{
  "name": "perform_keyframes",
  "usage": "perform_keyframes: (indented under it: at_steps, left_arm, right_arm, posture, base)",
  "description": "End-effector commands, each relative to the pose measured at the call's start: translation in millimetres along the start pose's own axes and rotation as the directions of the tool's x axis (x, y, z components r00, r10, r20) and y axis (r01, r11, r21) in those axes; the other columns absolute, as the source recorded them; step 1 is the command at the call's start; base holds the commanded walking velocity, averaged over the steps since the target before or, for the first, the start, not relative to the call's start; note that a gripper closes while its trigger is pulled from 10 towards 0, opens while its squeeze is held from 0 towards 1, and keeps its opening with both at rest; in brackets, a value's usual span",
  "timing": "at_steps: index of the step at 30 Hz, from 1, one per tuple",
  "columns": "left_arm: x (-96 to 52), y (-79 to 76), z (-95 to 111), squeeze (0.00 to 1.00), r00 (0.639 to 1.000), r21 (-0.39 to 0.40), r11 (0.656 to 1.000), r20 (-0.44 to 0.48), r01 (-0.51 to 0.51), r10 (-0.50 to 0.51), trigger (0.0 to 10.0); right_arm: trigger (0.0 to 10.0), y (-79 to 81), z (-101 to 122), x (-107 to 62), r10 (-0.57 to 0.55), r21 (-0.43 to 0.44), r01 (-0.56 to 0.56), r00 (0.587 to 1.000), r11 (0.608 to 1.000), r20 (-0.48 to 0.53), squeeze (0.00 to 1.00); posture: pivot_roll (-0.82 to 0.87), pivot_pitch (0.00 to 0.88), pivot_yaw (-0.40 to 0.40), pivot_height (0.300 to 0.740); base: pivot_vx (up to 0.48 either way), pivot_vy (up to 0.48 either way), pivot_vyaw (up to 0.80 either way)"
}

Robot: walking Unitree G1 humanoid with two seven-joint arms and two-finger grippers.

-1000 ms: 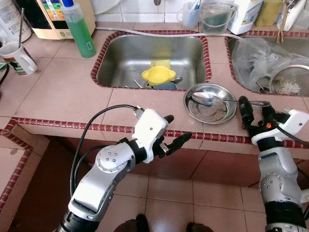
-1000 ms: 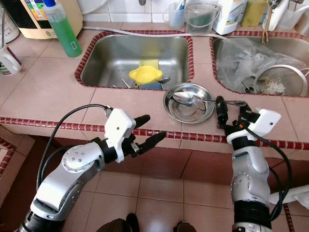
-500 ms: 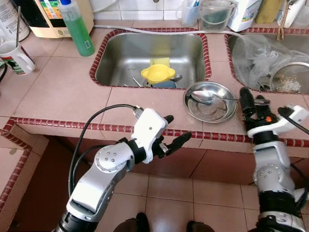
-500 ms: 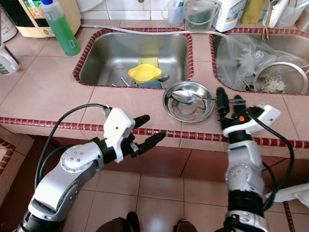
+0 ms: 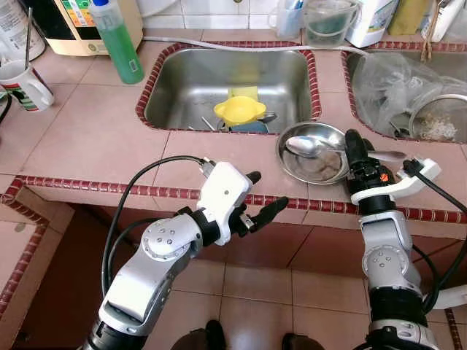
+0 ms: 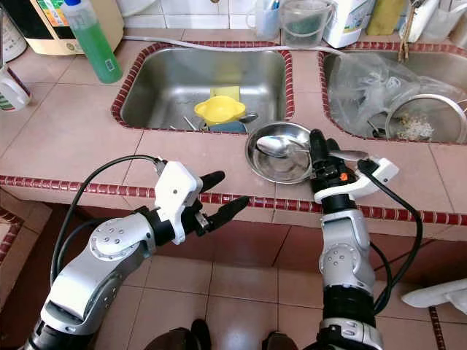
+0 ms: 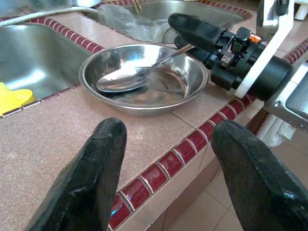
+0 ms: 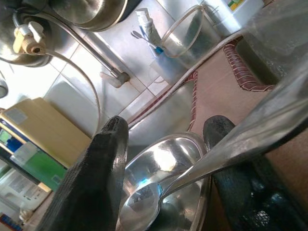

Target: Kitchen organization

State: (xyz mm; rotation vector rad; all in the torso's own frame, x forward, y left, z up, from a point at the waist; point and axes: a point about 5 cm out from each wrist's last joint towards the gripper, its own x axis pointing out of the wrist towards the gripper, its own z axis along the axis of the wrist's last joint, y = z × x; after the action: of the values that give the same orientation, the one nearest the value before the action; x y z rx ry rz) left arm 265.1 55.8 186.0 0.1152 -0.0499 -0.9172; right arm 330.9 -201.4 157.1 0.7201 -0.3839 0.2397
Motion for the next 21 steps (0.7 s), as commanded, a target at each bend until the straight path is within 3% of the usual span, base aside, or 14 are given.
perform_keyframes:
  at_steps: [1,13,21]
  left_arm:
    - [-2.7,-1.0,2,0.0,1.0,0.003,1.0,0.007,-0.002,0.002,10.0]
    - [-2.6,-0.5,2,0.0,1.0,0.011,1.0,0.005,0.001,-0.001,10.0]
    - [-1.8,1.7,3,0.0,1.0,0.017,1.0,0.007,-0.006,0.006,10.0]
  right_arm:
    - [0.0,-6.3,-17,-14.1,-0.051,0.035,0.053,0.997,0.998,-0.064,0.0]
    - [0.0,-2.7,-19,-28.6,-0.059,0.055,0.063,0.996,0.996,-0.069,0.0]
    - [0.0,-1.1,-17,-25.8,-0.059,0.06,0.062,0.997,0.996,-0.051,0.0]
  posture:
    - [-0.07,0.216,0.074,0.74]
    - [-0.08,0.21,0.078,0.74]
    - [-0.07,0.212,0.084,0.74]
  base:
    - [0.0,0.0,0.0]
    - [0.0,0.0,0.0]
    - [0.0,0.0,0.0]
